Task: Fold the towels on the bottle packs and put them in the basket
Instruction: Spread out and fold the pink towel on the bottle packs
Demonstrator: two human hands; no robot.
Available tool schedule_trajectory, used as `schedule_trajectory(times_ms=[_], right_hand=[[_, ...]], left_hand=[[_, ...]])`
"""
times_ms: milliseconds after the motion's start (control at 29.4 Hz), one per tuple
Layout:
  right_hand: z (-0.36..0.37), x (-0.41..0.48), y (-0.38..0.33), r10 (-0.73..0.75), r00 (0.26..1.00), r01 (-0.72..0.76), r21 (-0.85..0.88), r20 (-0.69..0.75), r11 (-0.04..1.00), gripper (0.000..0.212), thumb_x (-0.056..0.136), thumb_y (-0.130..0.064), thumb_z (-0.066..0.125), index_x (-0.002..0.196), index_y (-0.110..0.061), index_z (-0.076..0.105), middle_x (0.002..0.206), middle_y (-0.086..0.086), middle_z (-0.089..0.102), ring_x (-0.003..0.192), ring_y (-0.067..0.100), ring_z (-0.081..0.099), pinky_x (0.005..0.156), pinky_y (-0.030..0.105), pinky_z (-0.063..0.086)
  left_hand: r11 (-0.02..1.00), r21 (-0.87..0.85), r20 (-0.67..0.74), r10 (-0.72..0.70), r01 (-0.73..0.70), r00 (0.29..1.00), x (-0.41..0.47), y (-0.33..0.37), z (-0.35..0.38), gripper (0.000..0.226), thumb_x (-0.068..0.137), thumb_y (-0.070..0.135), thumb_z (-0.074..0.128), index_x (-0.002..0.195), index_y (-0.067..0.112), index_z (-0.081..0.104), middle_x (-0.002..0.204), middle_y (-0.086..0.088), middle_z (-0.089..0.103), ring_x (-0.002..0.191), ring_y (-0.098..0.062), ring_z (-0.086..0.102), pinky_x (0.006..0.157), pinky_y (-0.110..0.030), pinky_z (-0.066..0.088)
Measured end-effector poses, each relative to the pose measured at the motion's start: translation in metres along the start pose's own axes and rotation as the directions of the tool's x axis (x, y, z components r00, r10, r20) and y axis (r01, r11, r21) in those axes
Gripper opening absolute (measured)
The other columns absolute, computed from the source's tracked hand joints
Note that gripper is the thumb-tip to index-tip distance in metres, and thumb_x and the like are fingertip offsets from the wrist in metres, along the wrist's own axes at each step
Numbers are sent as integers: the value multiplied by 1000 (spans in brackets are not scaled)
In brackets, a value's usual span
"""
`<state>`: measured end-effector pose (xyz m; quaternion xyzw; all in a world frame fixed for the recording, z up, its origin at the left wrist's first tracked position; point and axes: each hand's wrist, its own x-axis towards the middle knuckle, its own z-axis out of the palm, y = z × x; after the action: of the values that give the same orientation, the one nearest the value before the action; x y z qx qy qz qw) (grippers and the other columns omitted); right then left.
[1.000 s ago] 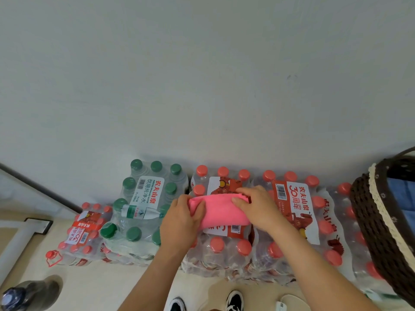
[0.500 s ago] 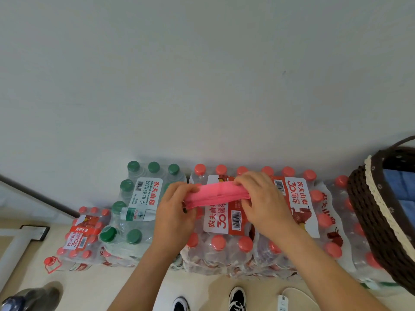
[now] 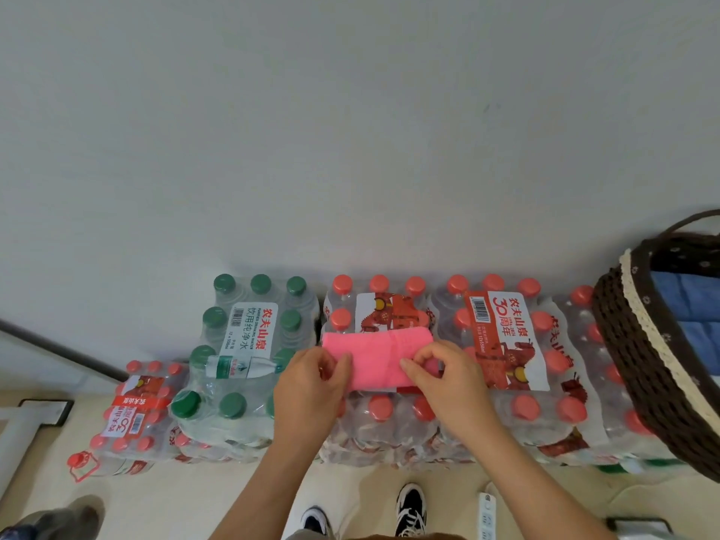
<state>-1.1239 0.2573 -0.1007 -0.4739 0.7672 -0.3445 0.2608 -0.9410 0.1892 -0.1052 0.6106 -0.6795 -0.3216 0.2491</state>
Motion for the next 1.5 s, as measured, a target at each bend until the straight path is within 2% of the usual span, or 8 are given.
schedule_trajectory(times_ms=[136,306,579,783,987,1157,1362,1498], right_hand=[[1,5,-8,171,983,-162,122,-64,979,32,73,-23,81,74,-16,50,75,-6,53,68,8,48,60,21,36],[1,6,-17,297,954,-281,232,-38,931,46,69,-16,84,99,-20,49,92,-10,57,80,7,56,68,26,46],[-9,-14,-34,258,965,-262,323,57,909,33,75,-5,78,97,-26,64,96,-6,69,92,13,65,72,24,50],[-67,-30,-52,179,984,-158,389,-17,908,33,83,-15,72,112,-25,59,106,-7,66,98,8,64,77,23,55],[-162,-37,-43,77,979,-25,263,-189,964,17,93,-27,59,108,-35,55,99,-12,63,76,-10,62,57,11,49],[-259,-32,4,221,948,-107,423,-230,900,17,91,-30,62,108,-34,60,75,-9,65,51,4,58,54,23,48],[-346,-9,87,456,858,-222,628,-239,746,20,91,-13,62,107,-15,52,70,9,58,46,16,53,44,23,37],[-360,12,133,492,823,-320,484,-283,814,22,88,-13,62,102,-15,45,76,14,59,49,18,56,49,28,40]], left_hand=[[940,-261,48,-214,220,976,4,-1,-2,34,75,32,80,88,25,49,83,6,62,73,-14,63,67,-39,54],[908,-361,177,-156,212,972,5,-10,-6,58,74,22,81,124,29,52,96,4,65,83,-16,66,71,-37,58],[864,-476,265,-39,166,963,5,0,-19,28,84,3,69,110,7,62,94,-4,68,70,-6,65,50,-11,48],[832,-550,216,227,-73,950,2,44,-23,21,90,11,64,100,27,53,98,3,67,84,1,64,71,-16,51],[771,-627,225,309,-106,924,-13,136,16,18,93,25,58,107,30,47,88,-5,66,73,-15,63,62,-25,50],[710,-697,334,440,-95,833,-34,227,67,17,97,24,52,105,35,42,67,-5,51,50,-19,39,43,-29,32],[766,-628,448,496,-133,744,-40,308,156,14,100,11,44,97,21,52,85,-6,51,51,-7,48,44,-16,40],[885,-429,520,407,-182,751,-35,329,200,21,99,12,40,96,26,55,101,-3,56,60,-21,64,56,-26,52]])
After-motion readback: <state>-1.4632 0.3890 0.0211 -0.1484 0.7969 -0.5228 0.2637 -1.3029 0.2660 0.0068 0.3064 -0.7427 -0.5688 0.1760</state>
